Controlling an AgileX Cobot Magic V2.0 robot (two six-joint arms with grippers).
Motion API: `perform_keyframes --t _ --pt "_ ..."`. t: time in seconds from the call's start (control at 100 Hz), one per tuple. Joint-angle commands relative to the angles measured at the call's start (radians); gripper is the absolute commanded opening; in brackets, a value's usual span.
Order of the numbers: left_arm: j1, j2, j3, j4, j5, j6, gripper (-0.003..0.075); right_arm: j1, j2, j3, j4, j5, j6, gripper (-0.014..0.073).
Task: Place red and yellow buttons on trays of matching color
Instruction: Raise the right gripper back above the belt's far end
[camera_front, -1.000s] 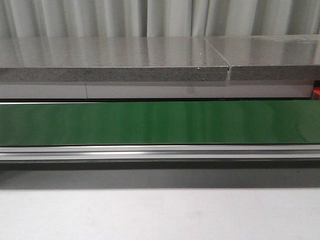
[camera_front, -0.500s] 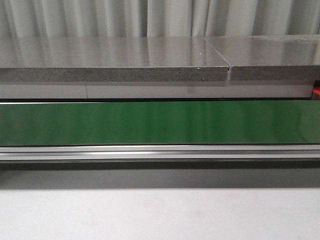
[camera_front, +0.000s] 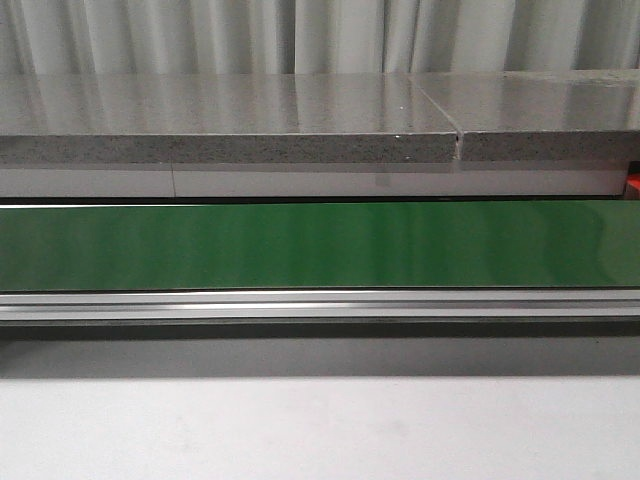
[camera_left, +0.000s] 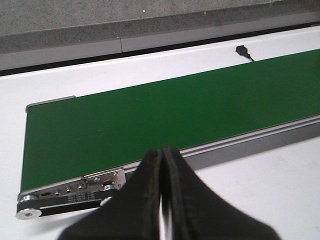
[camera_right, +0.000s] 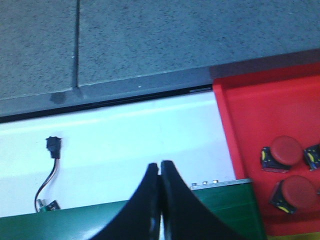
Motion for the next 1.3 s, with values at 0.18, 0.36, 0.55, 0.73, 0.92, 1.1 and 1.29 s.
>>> perform_keyframes --t 0.18,0.36,0.55,0.73,0.92,1.1,1.29 --pt "-0.01 0.007 -0.027 -0.019 -0.067 -0.006 -0.0021 0.092 -0.133 0.122 -0.008 -0.134 -0.039 -0.0067" --pt "-0.01 0.007 -0.027 -0.019 -0.067 -0.006 -0.0021 0.098 -0.233 0.244 -0.008 -0.213 -0.047 -0.0067" --pt "-0.01 0.007 -0.027 -0.019 -0.067 -0.006 -0.0021 0.098 -0.336 0.359 -0.011 -0.282 -0.109 -0.0067" --pt "-0.01 0.007 -0.027 -0.019 -0.067 -0.006 -0.0021 0.096 -0.407 0.441 -0.043 -0.355 -0.109 -0.0067" --pt "-0.01 0.007 -0.027 -0.019 -0.067 -0.006 -0.0021 0.098 -0.476 0.512 -0.043 -0.393 -0.109 -0.0067" --pt "-0.01 0.007 -0.027 -0.019 -0.067 -0.006 -0.0021 0.098 -0.558 0.602 -0.046 -0.444 -0.109 -0.0067" --pt "-0.01 0.007 -0.027 -0.019 -0.067 -0.006 -0.0021 0.098 -0.667 0.721 -0.045 -0.485 -0.109 -0.0067"
